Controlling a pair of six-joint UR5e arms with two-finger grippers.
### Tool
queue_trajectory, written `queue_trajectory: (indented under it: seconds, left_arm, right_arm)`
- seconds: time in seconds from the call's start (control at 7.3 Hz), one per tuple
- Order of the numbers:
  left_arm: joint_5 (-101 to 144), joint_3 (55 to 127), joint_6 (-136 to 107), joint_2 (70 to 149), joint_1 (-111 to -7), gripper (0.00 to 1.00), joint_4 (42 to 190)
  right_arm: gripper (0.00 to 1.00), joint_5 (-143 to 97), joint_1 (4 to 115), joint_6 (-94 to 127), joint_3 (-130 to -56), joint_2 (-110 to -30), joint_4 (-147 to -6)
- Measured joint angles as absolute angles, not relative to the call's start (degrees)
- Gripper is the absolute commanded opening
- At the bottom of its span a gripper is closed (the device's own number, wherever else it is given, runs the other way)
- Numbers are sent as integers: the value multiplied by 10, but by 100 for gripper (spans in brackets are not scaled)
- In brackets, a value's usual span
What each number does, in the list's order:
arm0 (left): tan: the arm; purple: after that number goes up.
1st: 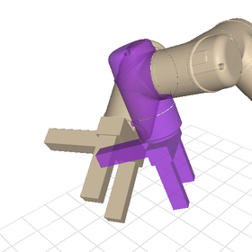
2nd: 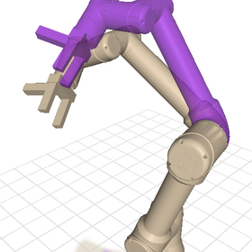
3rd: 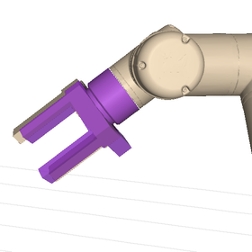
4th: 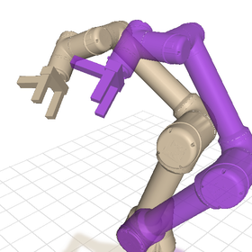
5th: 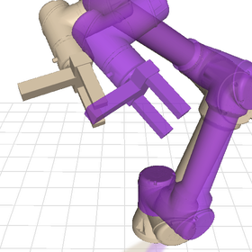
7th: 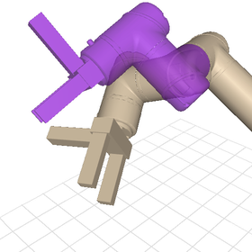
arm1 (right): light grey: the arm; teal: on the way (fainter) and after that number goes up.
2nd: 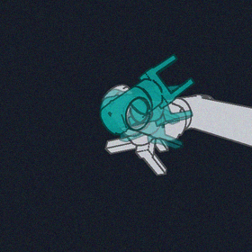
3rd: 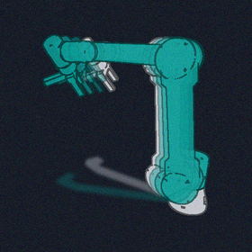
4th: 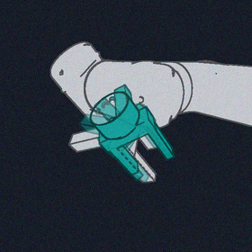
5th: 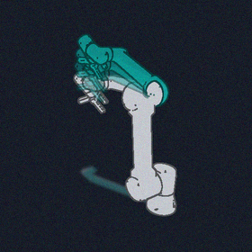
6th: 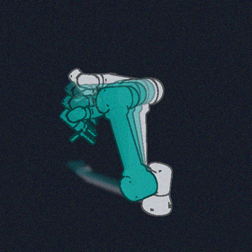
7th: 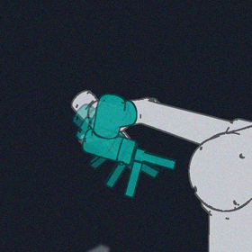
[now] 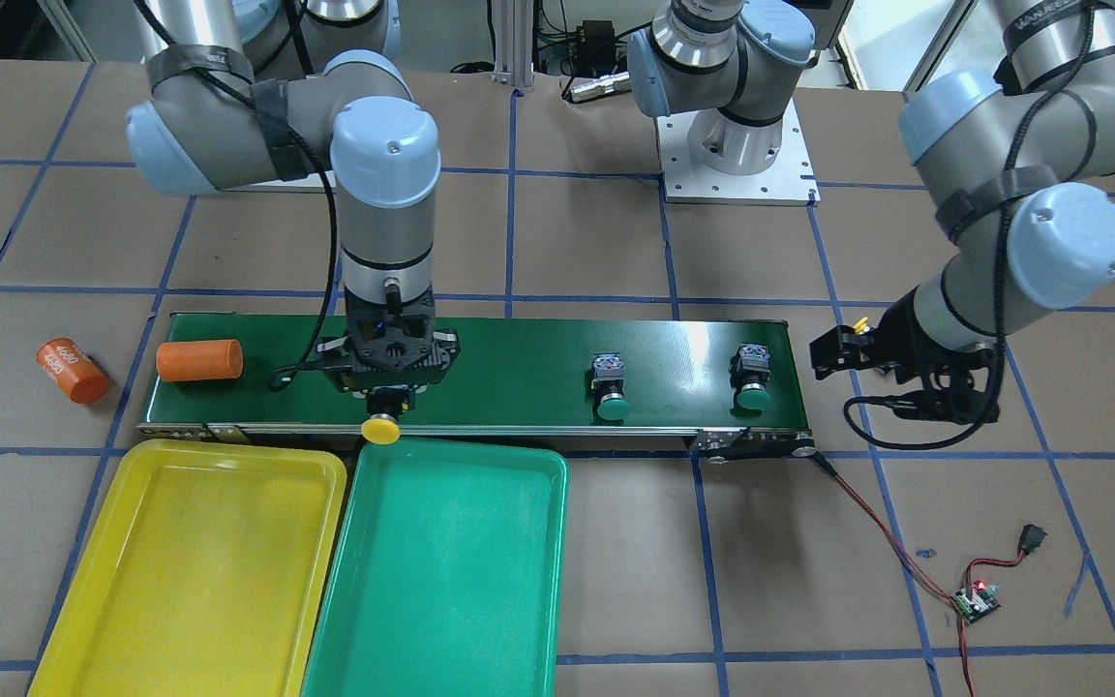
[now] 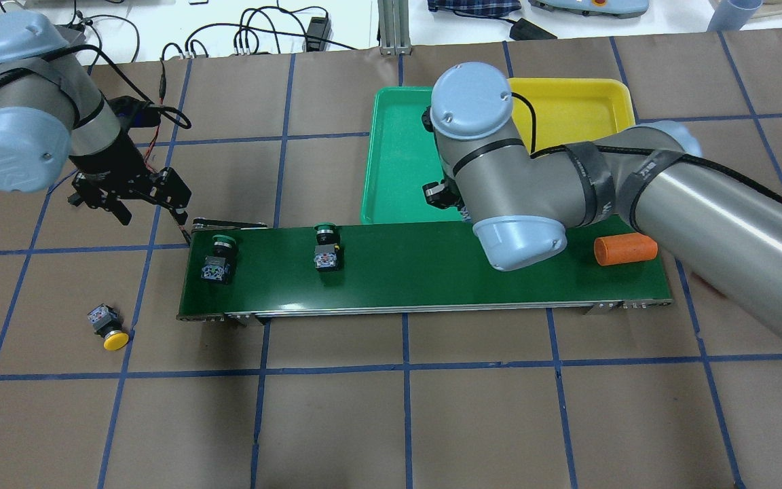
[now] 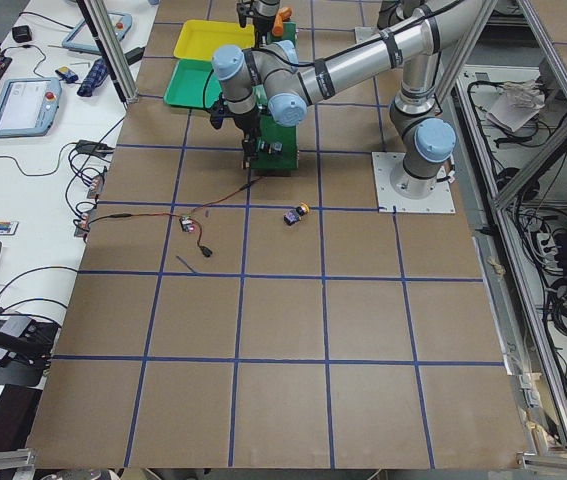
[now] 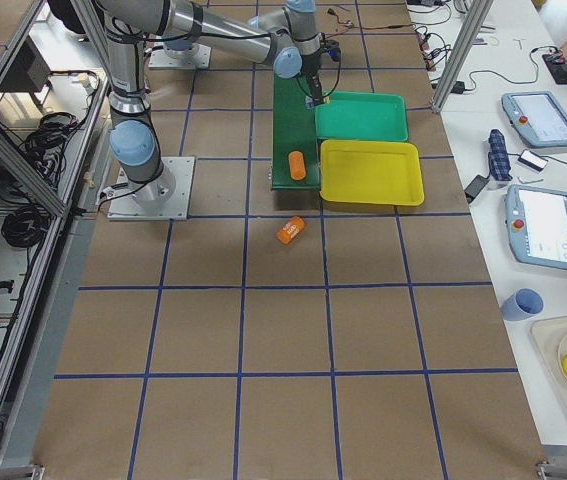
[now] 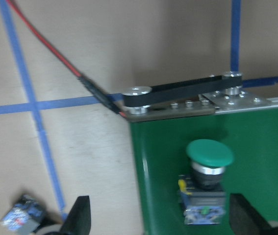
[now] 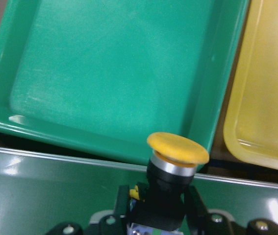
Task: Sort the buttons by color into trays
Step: 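Drop yellow button in yellow tray with right gripper while left grasps table button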
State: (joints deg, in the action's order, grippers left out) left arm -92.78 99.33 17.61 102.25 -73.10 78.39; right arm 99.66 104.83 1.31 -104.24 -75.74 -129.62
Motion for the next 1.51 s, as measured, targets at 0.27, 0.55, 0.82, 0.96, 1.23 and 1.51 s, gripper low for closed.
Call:
queue_trajectory:
  seconds: [0.27,0.55,0.82,0.96,1.23,1.51]
  left_arm:
    - [-938,1011,175,1030,-652,100,778]
    - [-940,1083,170,1042,-604,100,689]
    - [-946,1170,168,1049,-587,100,575]
    - [-951,1192,167,1050,-580,100,557]
    - [-957,1204,166,1051,-574,72,553]
    - [-970,1206,166,1054,-572,0,556]
  right_arm:
    - [7,997,984,-93,-1016,-769,-1279]
    - [8,995,917,-192,-987,-759,-1262]
    - [37,991,875,-242,-978,-723,-1264]
    - [68,990,867,-249,-974,-699,-1270]
    - [97,990,862,-256,-964,-666,-1277]
    - [100,989,861,-251,-963,-655,-1290]
